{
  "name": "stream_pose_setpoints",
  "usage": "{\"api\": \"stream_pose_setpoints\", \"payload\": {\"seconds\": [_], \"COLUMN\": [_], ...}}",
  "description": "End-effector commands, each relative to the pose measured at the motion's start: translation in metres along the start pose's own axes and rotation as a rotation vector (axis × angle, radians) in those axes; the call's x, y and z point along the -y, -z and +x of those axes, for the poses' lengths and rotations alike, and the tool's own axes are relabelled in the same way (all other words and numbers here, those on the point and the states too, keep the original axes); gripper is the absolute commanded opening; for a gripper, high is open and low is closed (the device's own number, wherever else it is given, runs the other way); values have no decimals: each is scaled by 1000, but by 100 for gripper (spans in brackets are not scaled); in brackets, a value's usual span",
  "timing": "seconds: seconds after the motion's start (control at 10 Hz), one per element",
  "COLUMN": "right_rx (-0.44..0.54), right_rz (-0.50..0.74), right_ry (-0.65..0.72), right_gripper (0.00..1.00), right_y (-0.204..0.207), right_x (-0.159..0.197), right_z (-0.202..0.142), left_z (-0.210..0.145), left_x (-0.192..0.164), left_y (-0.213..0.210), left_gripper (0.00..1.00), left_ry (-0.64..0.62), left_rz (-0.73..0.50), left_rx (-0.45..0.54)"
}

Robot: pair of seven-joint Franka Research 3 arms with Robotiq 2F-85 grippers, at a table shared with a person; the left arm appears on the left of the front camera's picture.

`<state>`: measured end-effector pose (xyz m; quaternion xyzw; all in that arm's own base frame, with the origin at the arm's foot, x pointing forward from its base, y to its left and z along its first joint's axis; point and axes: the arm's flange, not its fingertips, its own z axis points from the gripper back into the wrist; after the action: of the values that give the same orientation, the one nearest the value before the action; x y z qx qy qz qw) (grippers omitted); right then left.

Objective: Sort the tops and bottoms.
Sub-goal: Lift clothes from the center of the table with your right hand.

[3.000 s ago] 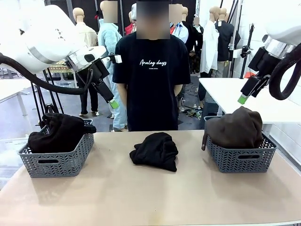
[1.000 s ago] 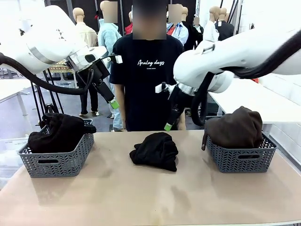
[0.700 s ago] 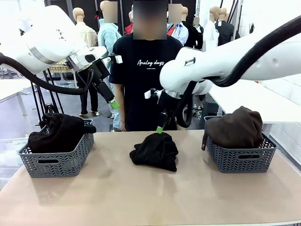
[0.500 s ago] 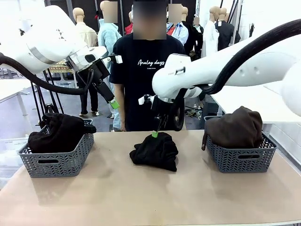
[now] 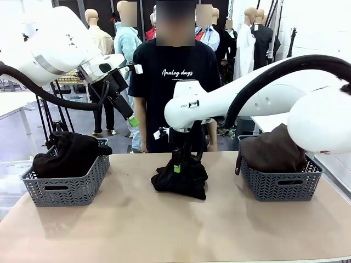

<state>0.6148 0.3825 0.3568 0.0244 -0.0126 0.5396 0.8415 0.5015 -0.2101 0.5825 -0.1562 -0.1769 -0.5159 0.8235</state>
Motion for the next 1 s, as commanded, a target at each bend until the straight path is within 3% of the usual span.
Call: {"api": "stream_pose_setpoints", "payload": {"seconds": [0.0,0.5,0.6,0.9], "right_rx": [-59,-139,-148,-157], "right_rz": [-13,5,1,16], "right_ry": [28,13,3,7], "right_gripper": [100,100,86,32], "right_y": [1,20,19,23], "right_x": [7,8,7,11], "right_z": [11,9,9,6], "left_z": [-1,-1,-1,-1], "left_x": [0,0,0,0], "left_y": [-2,-2,-2,-2], "left_gripper": [100,100,100,100], "left_ry": [-1,-1,-1,-1], "left_rz": [2,2,2,2], "left_rx": [4,4,4,4]}}
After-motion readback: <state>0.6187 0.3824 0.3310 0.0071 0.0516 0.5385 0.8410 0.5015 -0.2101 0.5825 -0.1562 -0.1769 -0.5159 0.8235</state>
